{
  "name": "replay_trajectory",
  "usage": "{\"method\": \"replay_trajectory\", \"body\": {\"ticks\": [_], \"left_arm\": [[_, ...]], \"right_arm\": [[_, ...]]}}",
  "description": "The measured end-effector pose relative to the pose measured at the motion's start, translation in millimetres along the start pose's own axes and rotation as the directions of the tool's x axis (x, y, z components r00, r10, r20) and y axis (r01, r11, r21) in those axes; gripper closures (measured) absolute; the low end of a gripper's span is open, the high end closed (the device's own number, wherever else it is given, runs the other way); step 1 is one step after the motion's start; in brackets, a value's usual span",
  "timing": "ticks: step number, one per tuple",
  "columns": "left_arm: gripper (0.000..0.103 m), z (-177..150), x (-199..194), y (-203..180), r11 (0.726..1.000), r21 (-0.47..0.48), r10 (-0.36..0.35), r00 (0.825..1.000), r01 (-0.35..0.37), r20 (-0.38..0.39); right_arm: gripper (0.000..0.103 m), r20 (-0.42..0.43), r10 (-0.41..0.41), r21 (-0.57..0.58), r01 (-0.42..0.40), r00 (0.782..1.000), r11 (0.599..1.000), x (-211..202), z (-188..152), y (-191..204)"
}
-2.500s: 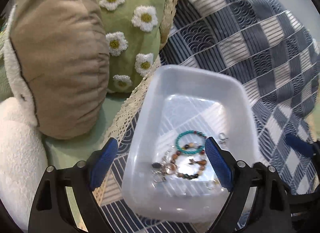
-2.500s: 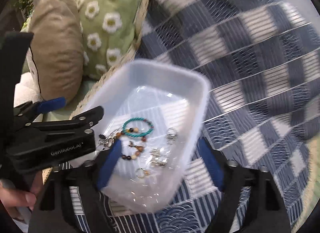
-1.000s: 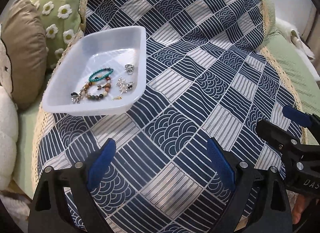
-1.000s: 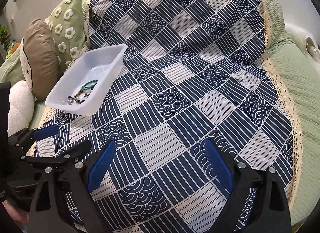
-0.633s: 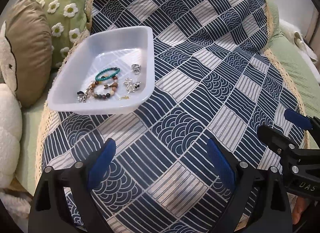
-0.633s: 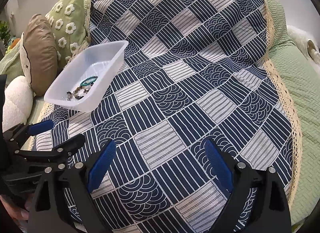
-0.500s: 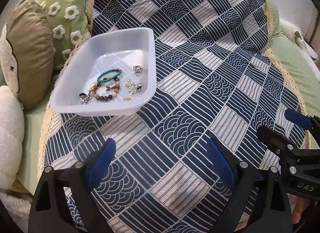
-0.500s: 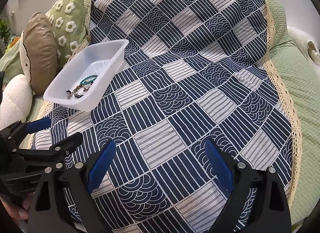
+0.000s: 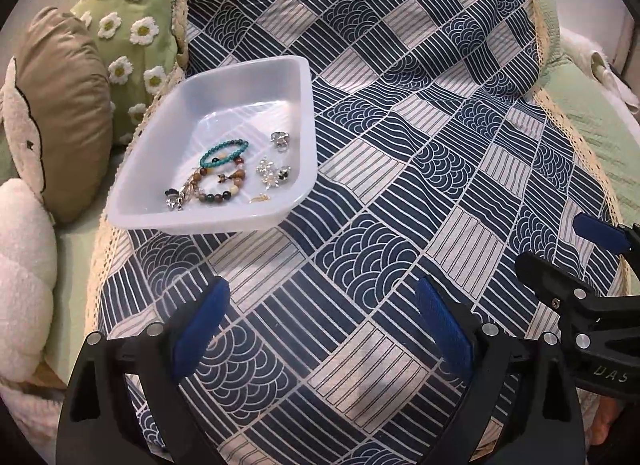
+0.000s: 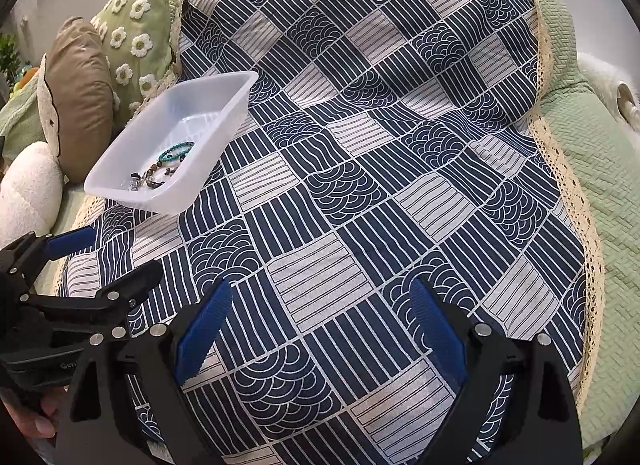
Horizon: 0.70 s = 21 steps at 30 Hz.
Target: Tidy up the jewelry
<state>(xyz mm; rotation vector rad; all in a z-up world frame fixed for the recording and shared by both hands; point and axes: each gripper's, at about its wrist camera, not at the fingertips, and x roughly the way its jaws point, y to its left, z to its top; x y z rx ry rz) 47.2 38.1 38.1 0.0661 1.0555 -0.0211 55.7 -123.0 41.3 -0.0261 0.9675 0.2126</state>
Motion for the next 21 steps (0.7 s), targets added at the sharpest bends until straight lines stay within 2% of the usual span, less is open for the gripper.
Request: {"method": "replay_trajectory", "body": {"ticks": [21], "left_arm": [[0.013, 1.3, -0.1, 1.1, 1.000, -0.007, -0.001, 1.000, 0.001, -0.006]], "right_arm": [[0.014, -0.009, -0.001, -0.013, 0.001, 1.000, 1.000, 2.7, 0.2, -0.9]]}}
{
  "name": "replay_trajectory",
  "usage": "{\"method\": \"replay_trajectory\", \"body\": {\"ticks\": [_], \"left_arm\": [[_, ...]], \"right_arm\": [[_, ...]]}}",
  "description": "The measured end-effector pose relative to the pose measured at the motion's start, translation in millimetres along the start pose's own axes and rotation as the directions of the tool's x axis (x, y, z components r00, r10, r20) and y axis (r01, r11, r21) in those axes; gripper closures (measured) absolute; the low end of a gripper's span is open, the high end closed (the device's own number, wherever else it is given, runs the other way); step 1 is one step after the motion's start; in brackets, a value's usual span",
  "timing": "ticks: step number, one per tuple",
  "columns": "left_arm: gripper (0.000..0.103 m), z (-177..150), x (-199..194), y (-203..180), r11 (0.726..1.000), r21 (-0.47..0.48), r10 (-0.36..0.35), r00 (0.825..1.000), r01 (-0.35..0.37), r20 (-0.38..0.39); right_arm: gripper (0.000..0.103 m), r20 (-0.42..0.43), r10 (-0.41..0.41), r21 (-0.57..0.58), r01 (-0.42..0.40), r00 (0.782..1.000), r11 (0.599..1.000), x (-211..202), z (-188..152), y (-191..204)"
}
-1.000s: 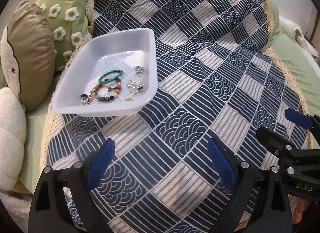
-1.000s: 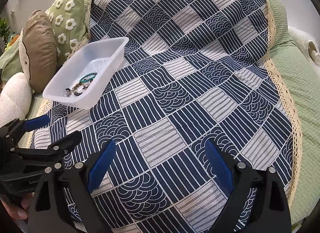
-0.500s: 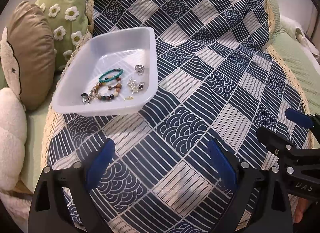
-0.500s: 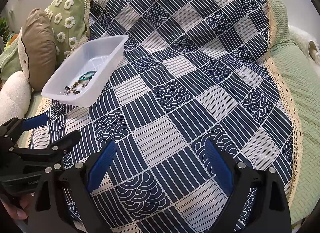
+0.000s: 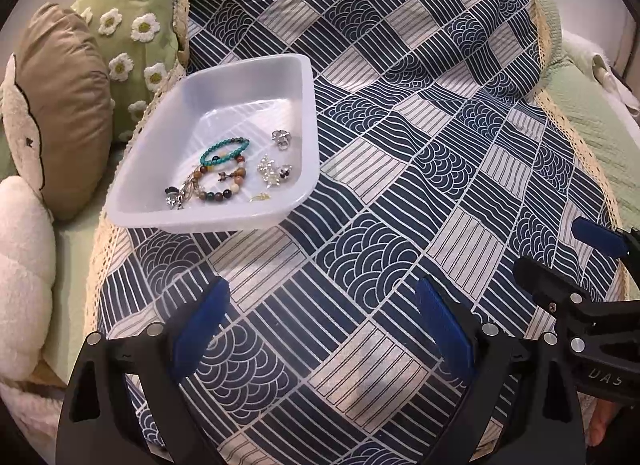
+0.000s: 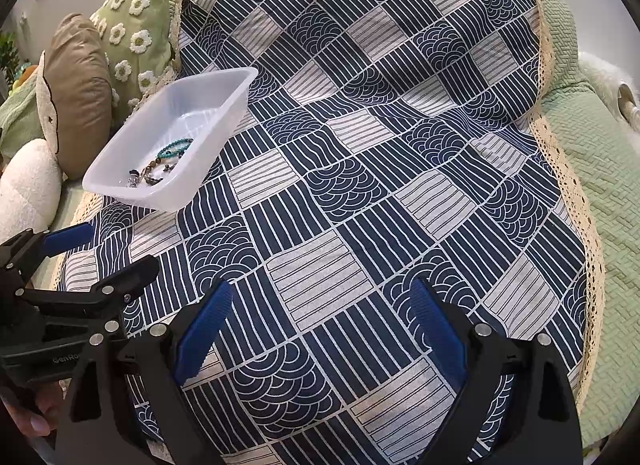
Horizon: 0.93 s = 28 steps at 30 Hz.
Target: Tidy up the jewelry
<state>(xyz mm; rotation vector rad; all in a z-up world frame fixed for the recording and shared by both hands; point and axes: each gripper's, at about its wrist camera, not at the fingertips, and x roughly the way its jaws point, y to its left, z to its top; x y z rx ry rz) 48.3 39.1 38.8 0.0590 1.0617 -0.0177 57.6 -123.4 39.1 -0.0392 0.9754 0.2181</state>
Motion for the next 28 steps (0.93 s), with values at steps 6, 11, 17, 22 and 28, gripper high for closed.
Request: {"method": "replay_trajectory", "body": {"ticks": [6, 11, 17, 22, 28], "left_arm": [[0.013, 0.0, -0.3, 0.9, 1.000, -0.002, 0.000, 1.000, 0.000, 0.003], [0.013, -0.1, -2.7, 1.6, 1.000, -0.002, 0.004, 1.000, -0.004, 0.010], [0.013, -0.4, -4.7, 0.0, 1.000, 0.011, 0.028, 0.999, -0.028, 0.028], [0.013, 0.4, -6.2, 1.5, 1.000, 0.007, 0.028, 0.999, -0.028, 0.037], [0.013, 1.7, -7.0, 3.1, 1.000, -0.002, 0.012, 0.999, -0.012, 0.040]], "right_arm": [[0.014, -0.001, 0.000, -0.004, 0.000, 1.000, 1.000, 0.1, -0.3, -0.8], [0.014, -0.003, 0.000, -0.004, 0.000, 1.000, 1.000, 0.7, -0.2, -1.0], [0.014, -0.009, -0.007, -0.013, 0.007, 1.000, 1.000, 2.1, -0.7, -0.8], [0.014, -0.009, -0.008, -0.016, 0.008, 1.000, 1.000, 2.6, -0.8, -0.7], [0.014, -0.009, -0.009, -0.019, 0.009, 1.000, 1.000, 2.5, -1.1, 0.3]]}}
